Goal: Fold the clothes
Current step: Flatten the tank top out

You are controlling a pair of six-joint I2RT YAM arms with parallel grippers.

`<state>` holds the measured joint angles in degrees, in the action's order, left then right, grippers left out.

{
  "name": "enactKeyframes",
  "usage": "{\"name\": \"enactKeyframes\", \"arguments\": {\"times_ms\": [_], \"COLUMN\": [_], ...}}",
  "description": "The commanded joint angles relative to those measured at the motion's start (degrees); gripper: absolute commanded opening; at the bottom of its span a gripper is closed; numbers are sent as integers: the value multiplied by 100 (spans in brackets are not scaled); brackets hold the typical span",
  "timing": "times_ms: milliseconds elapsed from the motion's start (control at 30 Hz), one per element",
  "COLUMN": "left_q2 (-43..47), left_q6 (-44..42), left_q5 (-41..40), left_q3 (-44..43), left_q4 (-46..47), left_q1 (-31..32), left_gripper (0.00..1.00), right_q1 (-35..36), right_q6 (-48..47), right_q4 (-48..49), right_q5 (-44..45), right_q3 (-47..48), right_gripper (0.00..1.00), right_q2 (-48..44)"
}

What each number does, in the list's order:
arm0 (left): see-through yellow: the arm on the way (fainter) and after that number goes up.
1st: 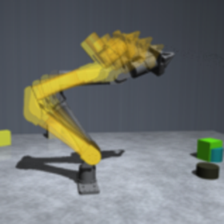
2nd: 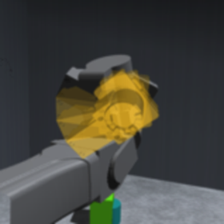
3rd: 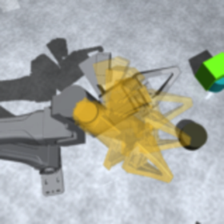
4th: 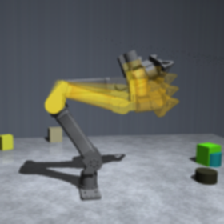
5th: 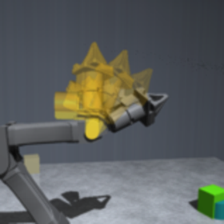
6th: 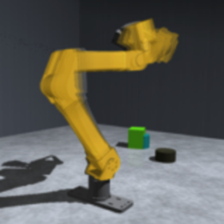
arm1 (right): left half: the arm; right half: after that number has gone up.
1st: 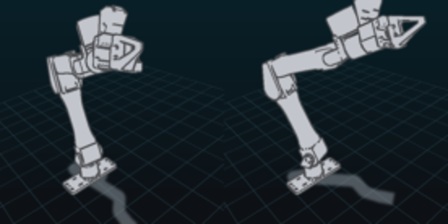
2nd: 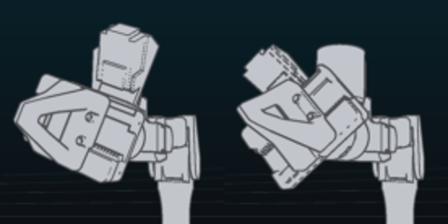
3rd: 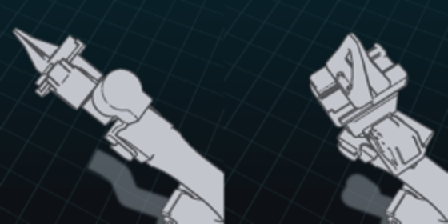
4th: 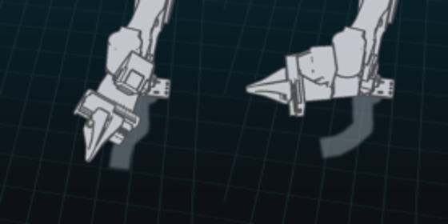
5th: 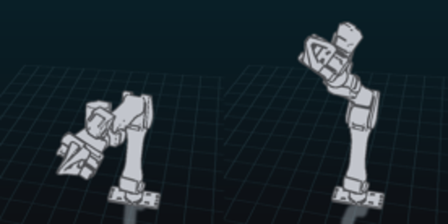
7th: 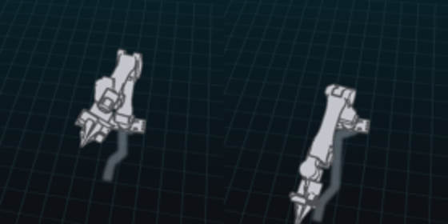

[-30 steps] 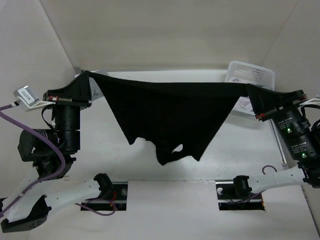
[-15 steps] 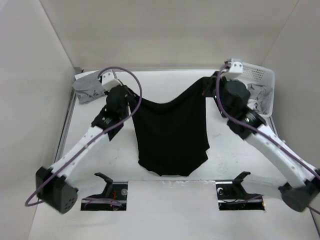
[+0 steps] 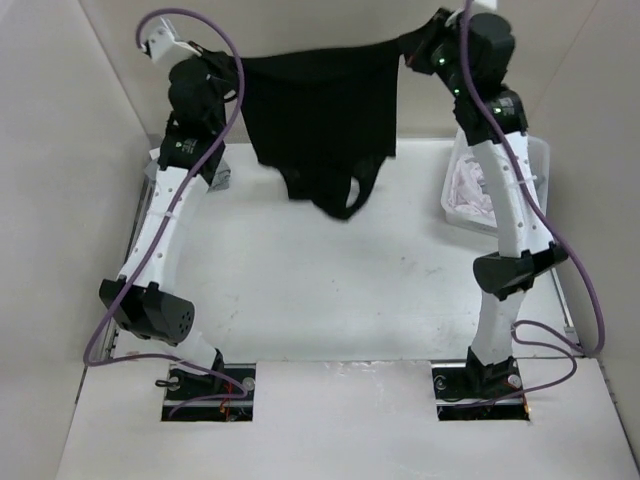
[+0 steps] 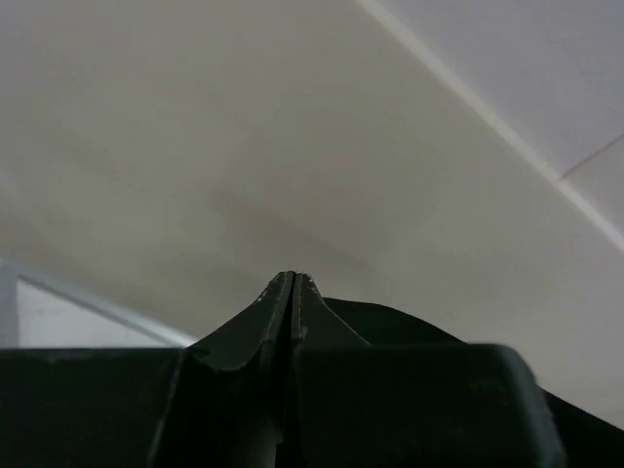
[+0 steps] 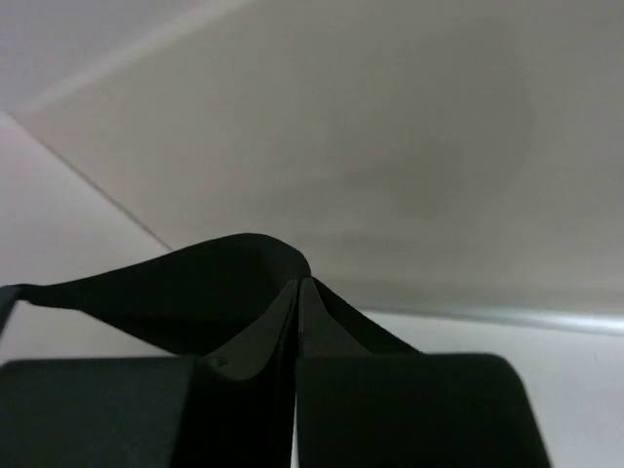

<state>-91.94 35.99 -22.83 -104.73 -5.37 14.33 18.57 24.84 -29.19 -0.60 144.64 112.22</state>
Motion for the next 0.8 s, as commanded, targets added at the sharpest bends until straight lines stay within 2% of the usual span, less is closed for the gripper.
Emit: {"name": "enactKeyframes", "arguments": {"times_ms": [0,133,267,367,567,633,767], "left_q2": [89,290,1027,1756,3575,4112,5613], "left_q6": [-206,-399,-382,-347,117,390,1163], "left_q5": [156,77,-151,-485,-1240,-1355,-1417], "left_q3": [-548,-506,696,1925,5238,6057,7333], "left_q4": [71,44,491,773,1056,828,-715], "left_q1": [-233,-303,-225,38,978,1216,1594], "left_gripper": [0,0,0,0,0,1,1], "right_q1": [28,55,195,318,967,1318,2372], "right_q6": [-6,-14,-146,-85,555,959,1627], "right_q4": [-438,-290,175,790,2038,2268,2234], "right_q5": [-353,-450,-318,-55,393,586,973], "right_q3": [1179,375,-1381,-3303,-7715,-8869,-10715], "right_gripper": [0,0,0,0,0,0,0], "right_q2": [-8,-647,-1473,-2342,-4285,-4813,-5937]}}
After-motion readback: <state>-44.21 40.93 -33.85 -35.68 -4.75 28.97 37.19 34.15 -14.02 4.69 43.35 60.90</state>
